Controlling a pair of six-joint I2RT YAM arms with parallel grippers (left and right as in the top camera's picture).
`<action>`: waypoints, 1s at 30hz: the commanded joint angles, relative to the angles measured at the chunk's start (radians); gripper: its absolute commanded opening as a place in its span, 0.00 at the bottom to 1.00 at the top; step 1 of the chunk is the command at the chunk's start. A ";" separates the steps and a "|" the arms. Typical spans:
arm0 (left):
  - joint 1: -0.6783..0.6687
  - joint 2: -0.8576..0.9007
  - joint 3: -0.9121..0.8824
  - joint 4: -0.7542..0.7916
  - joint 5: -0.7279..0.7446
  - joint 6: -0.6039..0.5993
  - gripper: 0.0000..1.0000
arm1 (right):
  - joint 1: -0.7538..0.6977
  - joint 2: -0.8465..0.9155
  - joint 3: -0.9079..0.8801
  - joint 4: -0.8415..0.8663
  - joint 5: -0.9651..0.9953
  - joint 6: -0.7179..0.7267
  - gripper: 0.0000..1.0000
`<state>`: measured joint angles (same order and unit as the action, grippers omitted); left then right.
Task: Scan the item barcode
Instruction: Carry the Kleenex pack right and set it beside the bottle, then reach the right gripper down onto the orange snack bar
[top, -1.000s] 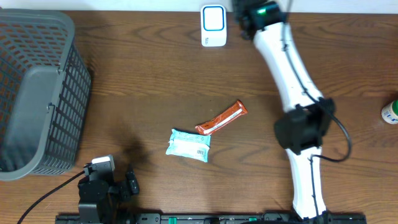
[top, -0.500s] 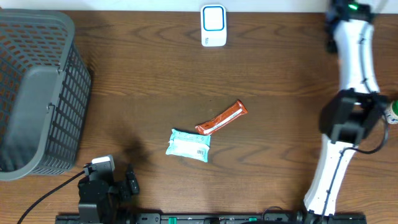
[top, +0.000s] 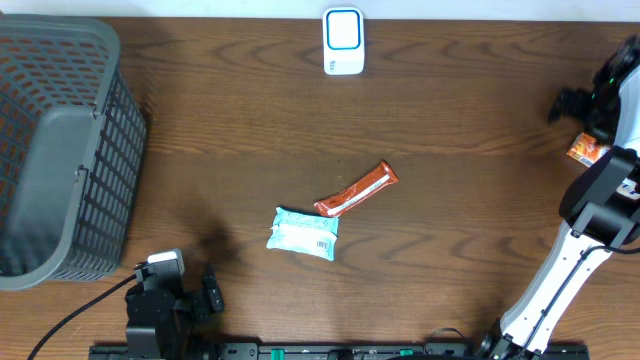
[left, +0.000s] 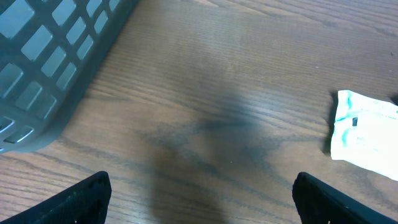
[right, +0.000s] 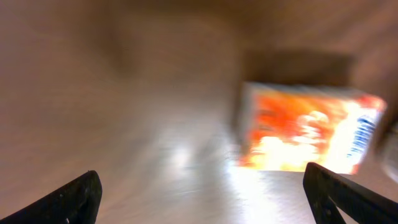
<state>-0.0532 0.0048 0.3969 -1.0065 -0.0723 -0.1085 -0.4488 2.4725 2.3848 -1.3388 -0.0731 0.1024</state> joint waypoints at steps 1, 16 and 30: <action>0.002 0.001 -0.001 -0.006 0.010 -0.010 0.94 | 0.049 -0.097 0.148 -0.031 -0.262 0.000 0.99; 0.002 0.001 -0.001 -0.006 0.010 -0.010 0.94 | 0.610 -0.259 0.150 -0.358 -0.267 -0.599 0.92; 0.002 0.001 -0.001 -0.006 0.010 -0.009 0.94 | 1.052 -0.259 -0.337 -0.212 -0.053 -0.784 0.73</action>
<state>-0.0532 0.0048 0.3969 -1.0065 -0.0723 -0.1085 0.5758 2.2120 2.1387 -1.6165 -0.2001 -0.6254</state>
